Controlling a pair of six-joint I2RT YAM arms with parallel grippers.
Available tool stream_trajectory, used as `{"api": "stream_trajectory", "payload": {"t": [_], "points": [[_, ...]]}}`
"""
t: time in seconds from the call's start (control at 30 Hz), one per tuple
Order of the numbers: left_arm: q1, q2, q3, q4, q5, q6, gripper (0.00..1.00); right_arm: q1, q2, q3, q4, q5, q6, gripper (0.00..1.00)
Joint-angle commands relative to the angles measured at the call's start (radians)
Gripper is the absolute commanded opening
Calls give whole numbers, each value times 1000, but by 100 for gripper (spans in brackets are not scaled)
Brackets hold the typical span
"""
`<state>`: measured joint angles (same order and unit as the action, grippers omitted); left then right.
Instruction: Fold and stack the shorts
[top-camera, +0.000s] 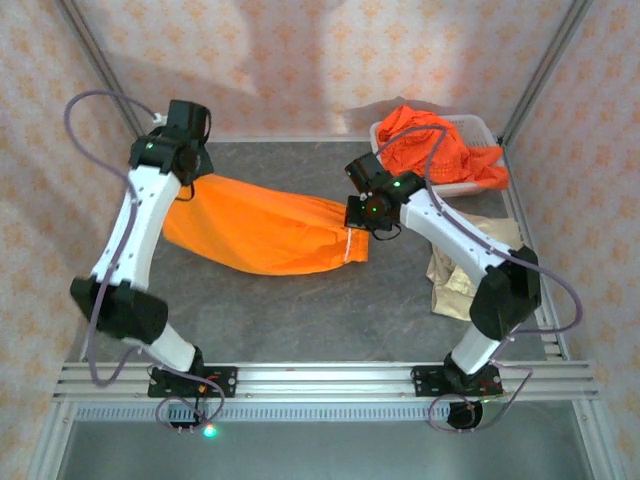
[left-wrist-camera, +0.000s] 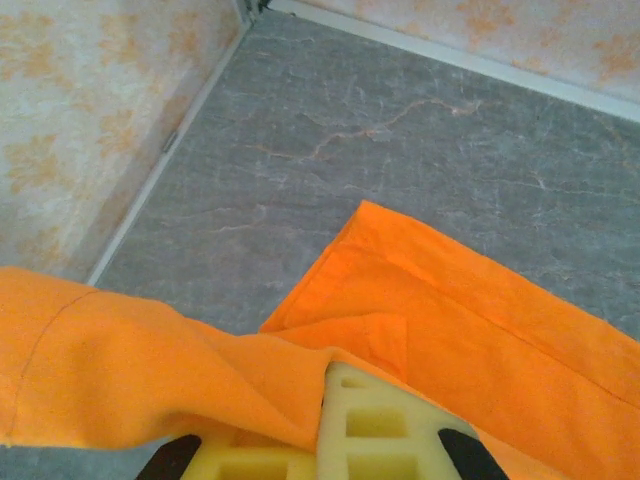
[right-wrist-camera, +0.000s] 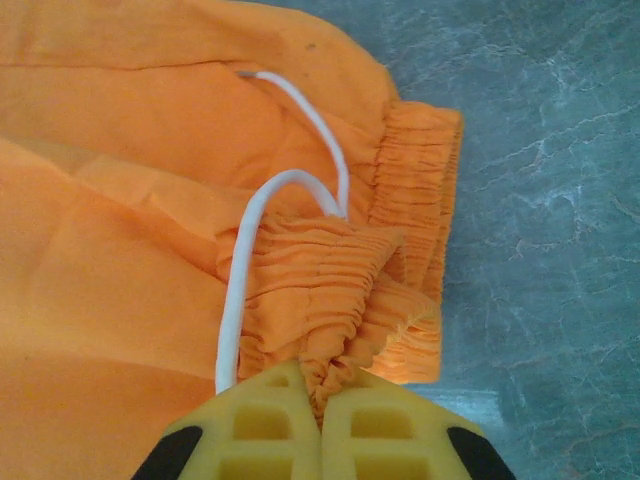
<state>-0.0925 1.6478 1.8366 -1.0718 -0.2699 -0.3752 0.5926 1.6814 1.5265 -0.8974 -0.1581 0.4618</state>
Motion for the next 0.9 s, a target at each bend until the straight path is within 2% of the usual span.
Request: {"api": "stream_trajectory", "payload": {"t": [0.0,0.27,0.3,0.33,0.4,0.47,0.53,0.57,0.63,0.67,0.7,0.77,0.87], "points": [[1,131,117,-44,-75,29,0,-50,55,37,-38,65,44,1],[-4,490,432,-104,-67,13,1,-115,246,176,-58,24,34,10],[-4,538,479,-118,-51,8,6,-123,273,202,-72,31,35,14],[-4,580,521,-129,-34,0,15,-130,299,225,-84,42,34,21],[-3,642,588,-137,5,-17,41,-141,338,278,-114,66,31,41],[-1,677,653,-137,36,-19,55,-149,356,334,-141,57,22,53],[1,669,699,-139,59,-15,72,-149,340,369,-156,60,12,78],[1,650,702,-133,63,-12,79,-148,323,375,-153,58,6,83],[2,580,663,-120,82,-10,95,-148,265,366,-138,48,5,85],[2,532,618,-105,107,-10,99,-148,228,340,-113,24,8,88],[2,490,558,-79,135,-10,100,-147,195,313,-81,-10,19,94],[3,365,388,6,199,-22,100,-146,130,244,-15,-66,35,97],[1,218,141,123,280,-57,100,-138,98,218,-10,-125,49,100]]}}
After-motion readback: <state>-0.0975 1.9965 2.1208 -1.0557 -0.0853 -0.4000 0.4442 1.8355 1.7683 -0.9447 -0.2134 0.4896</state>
